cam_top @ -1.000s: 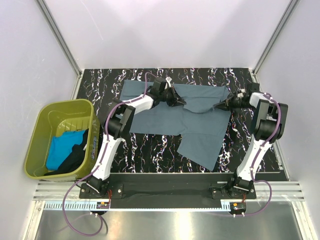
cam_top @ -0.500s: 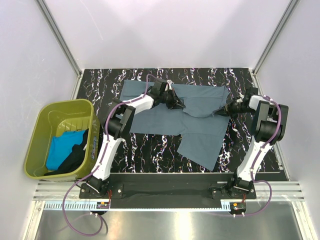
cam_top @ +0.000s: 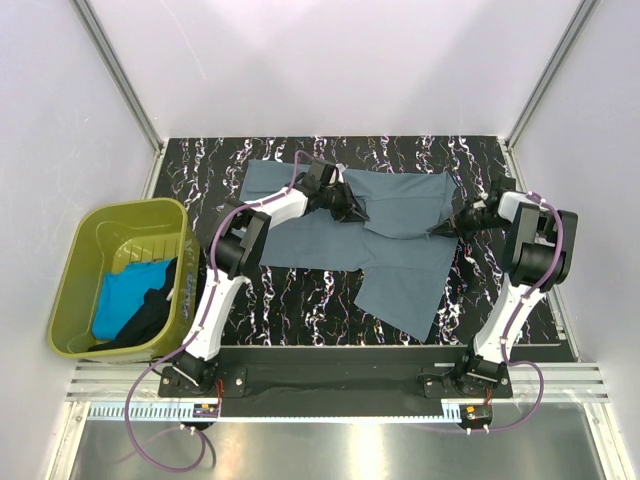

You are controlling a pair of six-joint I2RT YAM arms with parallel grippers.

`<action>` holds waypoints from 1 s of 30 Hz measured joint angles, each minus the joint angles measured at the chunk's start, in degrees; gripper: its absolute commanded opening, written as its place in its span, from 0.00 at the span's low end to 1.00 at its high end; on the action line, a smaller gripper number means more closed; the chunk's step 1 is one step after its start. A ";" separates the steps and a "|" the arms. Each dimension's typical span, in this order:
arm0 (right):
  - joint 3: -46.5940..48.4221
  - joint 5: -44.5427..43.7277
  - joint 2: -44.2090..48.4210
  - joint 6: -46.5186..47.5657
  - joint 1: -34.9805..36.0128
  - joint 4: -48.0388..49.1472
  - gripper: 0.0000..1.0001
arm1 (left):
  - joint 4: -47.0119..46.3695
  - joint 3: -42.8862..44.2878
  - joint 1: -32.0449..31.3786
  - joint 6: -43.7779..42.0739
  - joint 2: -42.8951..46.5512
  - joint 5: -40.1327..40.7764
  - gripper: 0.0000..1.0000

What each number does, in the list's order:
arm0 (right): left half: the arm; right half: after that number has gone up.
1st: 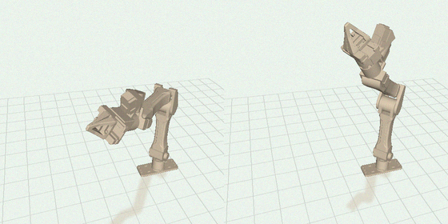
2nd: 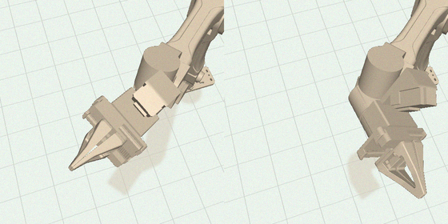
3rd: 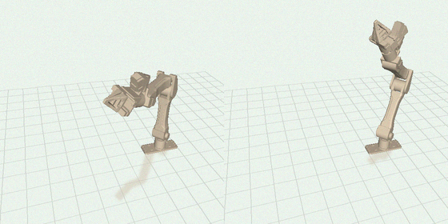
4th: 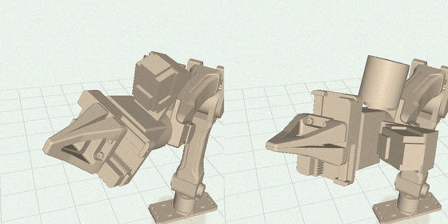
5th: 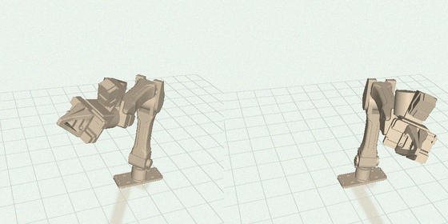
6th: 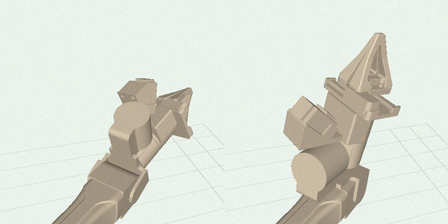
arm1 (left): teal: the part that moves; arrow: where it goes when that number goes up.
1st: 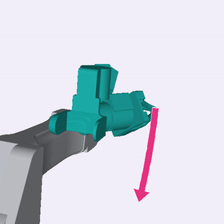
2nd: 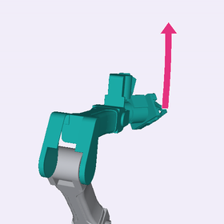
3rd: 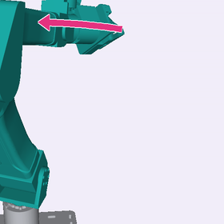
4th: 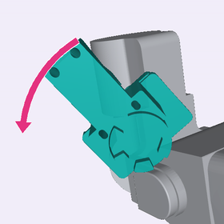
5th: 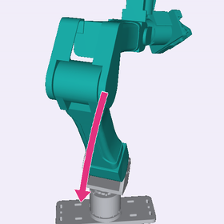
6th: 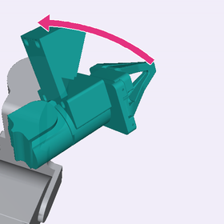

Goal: Fold and stack the t-shirts
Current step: Fold the tshirt

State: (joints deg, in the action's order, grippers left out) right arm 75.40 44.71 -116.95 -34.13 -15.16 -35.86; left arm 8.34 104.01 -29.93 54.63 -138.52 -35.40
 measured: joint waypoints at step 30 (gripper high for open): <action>44.22 -15.23 -20.96 7.37 0.04 -1.92 0.55 | 4.13 0.72 25.00 -13.64 7.37 -0.87 0.31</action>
State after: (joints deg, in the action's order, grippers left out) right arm 119.61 29.47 -137.91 -26.76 -15.11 -37.78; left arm 12.47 104.73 -4.93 40.99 -131.15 -36.27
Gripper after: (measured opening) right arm 0.558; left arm 0.318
